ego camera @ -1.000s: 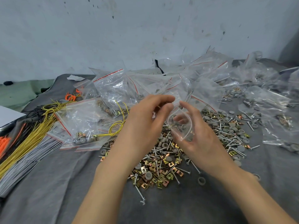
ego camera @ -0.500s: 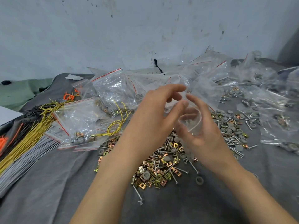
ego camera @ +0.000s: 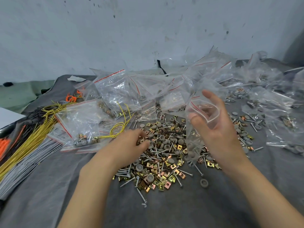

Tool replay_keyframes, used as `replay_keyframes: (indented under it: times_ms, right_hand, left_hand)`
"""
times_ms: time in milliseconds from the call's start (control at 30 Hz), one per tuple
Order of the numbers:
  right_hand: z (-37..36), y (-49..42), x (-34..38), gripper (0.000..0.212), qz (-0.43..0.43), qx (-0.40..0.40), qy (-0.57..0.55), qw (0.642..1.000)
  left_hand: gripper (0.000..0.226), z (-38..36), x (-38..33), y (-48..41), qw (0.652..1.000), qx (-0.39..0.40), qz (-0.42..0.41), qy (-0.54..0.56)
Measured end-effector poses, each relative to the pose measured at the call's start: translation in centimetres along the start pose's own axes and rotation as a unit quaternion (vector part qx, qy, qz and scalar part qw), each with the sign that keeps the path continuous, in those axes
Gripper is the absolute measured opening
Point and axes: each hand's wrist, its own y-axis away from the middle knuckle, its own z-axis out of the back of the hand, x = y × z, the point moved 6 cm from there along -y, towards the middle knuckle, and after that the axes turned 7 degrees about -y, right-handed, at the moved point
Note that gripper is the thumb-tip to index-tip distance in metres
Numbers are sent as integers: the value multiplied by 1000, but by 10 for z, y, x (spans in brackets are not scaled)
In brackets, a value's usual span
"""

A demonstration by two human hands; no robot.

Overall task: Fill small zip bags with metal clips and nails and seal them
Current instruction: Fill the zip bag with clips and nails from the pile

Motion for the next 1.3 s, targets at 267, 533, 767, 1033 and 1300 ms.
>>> replay_keyframes:
  times_ms: [267,533,767,1033,1300]
  right_hand:
    - [0,-2,0,58,2,-6,9,1000]
    - [-1,-3,1,55,2,-7,6,1000]
    - [0,-5,1,48,4,-13,-31,999]
    - [3,-6,0,47,-4,-10,-60,998]
    - [0,-3,2,52,-2,5,-44,999]
  left_hand:
    - [32,-12,-4,-4,999,14,-38,-20]
    - [19,-12,-13,-8,996,-37,-72,-49]
    - [21,-11,-15,-6,995,-50,-75,-48]
    - [29,-3,-14,-7,992,-95,-39,67]
    - [36,35,-32,-1,957,-212,-67,185]
